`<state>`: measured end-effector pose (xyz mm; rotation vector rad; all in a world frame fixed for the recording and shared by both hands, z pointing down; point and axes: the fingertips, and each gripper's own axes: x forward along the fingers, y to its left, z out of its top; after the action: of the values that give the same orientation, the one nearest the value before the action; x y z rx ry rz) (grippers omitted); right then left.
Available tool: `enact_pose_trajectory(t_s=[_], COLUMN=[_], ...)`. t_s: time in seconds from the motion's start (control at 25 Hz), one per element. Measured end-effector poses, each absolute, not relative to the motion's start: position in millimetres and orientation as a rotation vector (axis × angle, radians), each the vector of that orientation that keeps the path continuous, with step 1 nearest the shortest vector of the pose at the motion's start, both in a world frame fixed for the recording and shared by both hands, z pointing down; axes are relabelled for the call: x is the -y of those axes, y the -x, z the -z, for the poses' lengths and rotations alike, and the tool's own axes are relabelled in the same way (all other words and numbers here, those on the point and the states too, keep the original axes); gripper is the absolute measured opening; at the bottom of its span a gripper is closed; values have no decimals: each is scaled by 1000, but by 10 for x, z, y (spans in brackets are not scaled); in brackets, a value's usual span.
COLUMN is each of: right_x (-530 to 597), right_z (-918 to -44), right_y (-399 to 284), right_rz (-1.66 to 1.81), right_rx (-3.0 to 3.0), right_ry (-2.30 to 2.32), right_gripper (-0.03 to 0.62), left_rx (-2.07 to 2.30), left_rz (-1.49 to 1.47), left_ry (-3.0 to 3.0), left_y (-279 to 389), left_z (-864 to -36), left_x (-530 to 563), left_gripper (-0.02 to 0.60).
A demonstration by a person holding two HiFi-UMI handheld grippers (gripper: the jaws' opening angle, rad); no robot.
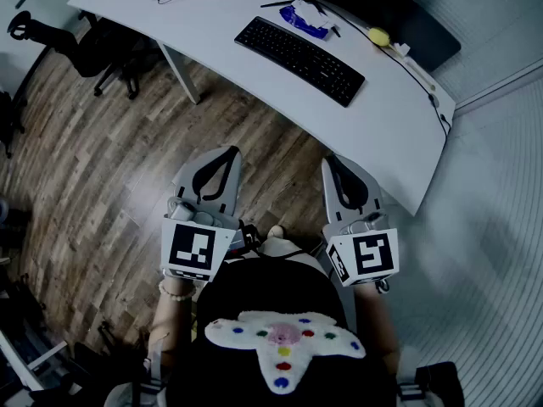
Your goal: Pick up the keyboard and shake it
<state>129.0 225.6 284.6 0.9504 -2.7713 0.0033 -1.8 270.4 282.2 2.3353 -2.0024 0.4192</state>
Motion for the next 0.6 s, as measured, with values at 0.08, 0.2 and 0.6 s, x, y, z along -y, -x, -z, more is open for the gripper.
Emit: enact_pose_trajectory(t_s=[0.08, 0.2, 0.6], right_x=[-2261, -2268, -2272], right_z=[-2844, -2850, -2870], right_y=[-1281, -1269, -1263], right_rz=[1, 4, 0], right_rx=[2773, 2773, 2763], right_ry=[-948, -945, -957], right_gripper=[44, 44, 44], left_rx=[2004, 2006, 1993], left_rz=[-419, -420, -424], left_ry=[-2337, -2338, -2350], left_y=[21, 27, 29], left_z=[-2818, -2825, -2845], left_x=[-2708, -2714, -2693], left_gripper=[17, 17, 17])
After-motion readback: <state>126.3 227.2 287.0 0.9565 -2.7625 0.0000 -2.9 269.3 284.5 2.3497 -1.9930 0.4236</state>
